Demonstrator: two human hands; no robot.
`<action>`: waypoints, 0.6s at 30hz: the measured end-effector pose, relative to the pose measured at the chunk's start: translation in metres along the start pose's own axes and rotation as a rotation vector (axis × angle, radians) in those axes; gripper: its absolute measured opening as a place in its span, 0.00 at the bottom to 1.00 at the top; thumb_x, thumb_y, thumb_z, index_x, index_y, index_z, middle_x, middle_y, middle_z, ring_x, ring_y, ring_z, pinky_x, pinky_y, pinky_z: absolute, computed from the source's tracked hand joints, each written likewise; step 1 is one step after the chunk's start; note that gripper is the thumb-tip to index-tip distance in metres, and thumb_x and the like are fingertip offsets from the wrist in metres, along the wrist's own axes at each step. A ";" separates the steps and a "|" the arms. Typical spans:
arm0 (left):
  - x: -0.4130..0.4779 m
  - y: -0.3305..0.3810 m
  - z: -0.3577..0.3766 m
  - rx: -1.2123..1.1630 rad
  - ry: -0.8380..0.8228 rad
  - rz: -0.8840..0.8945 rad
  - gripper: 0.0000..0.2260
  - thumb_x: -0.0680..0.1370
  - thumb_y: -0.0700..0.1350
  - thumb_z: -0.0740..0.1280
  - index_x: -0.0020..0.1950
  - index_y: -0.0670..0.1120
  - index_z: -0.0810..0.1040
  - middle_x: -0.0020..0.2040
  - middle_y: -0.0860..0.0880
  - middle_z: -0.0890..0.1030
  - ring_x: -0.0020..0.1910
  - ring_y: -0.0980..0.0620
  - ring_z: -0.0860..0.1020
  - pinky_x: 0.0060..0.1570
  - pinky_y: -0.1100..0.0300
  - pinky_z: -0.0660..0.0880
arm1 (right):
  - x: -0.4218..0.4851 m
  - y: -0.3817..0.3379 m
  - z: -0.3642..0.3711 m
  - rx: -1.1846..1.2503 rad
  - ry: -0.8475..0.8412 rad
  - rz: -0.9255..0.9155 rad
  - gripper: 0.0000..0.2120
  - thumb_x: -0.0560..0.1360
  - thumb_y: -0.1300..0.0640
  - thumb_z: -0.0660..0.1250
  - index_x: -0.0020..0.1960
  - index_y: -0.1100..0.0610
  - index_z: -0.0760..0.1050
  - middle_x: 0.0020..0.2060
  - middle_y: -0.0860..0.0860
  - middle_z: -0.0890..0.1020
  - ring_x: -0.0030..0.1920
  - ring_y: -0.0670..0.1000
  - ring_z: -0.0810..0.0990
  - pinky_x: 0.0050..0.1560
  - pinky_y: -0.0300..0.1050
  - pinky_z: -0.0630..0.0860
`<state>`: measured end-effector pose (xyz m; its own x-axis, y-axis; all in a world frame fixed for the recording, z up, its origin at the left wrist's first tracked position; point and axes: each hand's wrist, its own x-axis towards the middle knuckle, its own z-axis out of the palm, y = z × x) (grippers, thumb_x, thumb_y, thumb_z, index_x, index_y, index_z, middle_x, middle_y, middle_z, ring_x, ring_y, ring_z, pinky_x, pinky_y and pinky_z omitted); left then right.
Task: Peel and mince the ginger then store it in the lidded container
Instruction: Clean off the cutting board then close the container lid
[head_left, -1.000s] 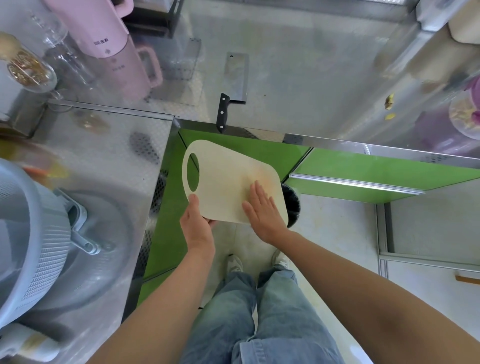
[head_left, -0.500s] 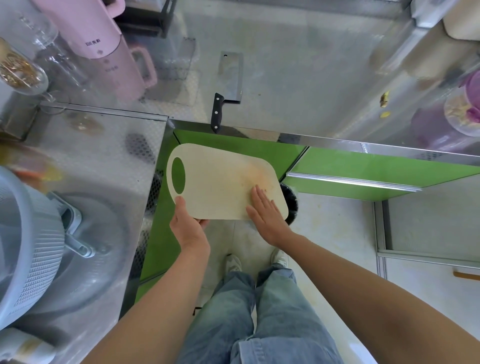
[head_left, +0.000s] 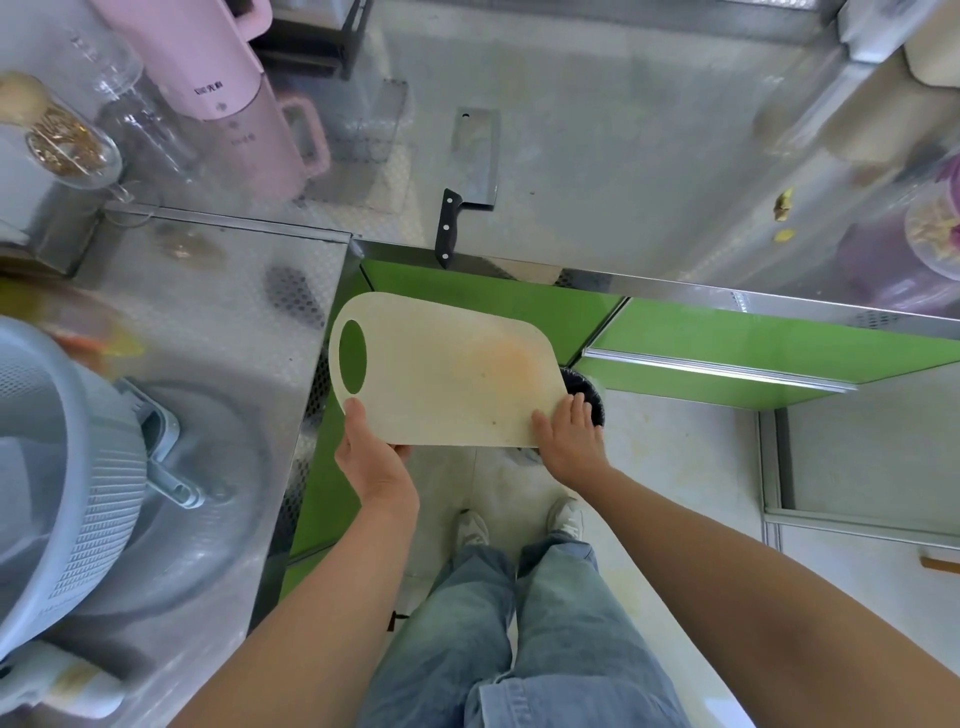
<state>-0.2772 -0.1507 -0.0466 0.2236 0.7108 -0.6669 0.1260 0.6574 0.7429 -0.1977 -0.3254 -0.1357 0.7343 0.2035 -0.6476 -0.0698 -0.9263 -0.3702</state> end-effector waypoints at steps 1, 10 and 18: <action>0.001 0.001 0.000 -0.006 0.009 -0.001 0.07 0.80 0.53 0.62 0.48 0.53 0.78 0.49 0.51 0.82 0.50 0.50 0.81 0.49 0.54 0.80 | -0.003 0.002 -0.001 0.013 0.013 -0.064 0.31 0.83 0.44 0.44 0.79 0.60 0.41 0.78 0.55 0.42 0.78 0.53 0.41 0.76 0.55 0.43; 0.003 0.004 0.001 -0.037 0.038 -0.017 0.07 0.80 0.53 0.62 0.48 0.52 0.77 0.50 0.50 0.83 0.48 0.51 0.82 0.46 0.55 0.81 | -0.010 0.002 0.000 0.002 0.039 -0.232 0.31 0.83 0.44 0.45 0.79 0.58 0.40 0.78 0.51 0.40 0.77 0.50 0.40 0.77 0.51 0.41; 0.005 0.007 0.000 -0.062 0.052 -0.018 0.06 0.80 0.53 0.62 0.47 0.52 0.75 0.51 0.48 0.82 0.50 0.49 0.81 0.50 0.52 0.81 | -0.014 0.000 0.003 -0.054 0.000 -0.199 0.31 0.83 0.43 0.43 0.79 0.58 0.39 0.78 0.53 0.41 0.78 0.50 0.41 0.76 0.51 0.41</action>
<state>-0.2748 -0.1427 -0.0444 0.1711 0.7096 -0.6835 0.0695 0.6833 0.7268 -0.2105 -0.3271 -0.1286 0.7298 0.3844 -0.5654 0.1130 -0.8834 -0.4548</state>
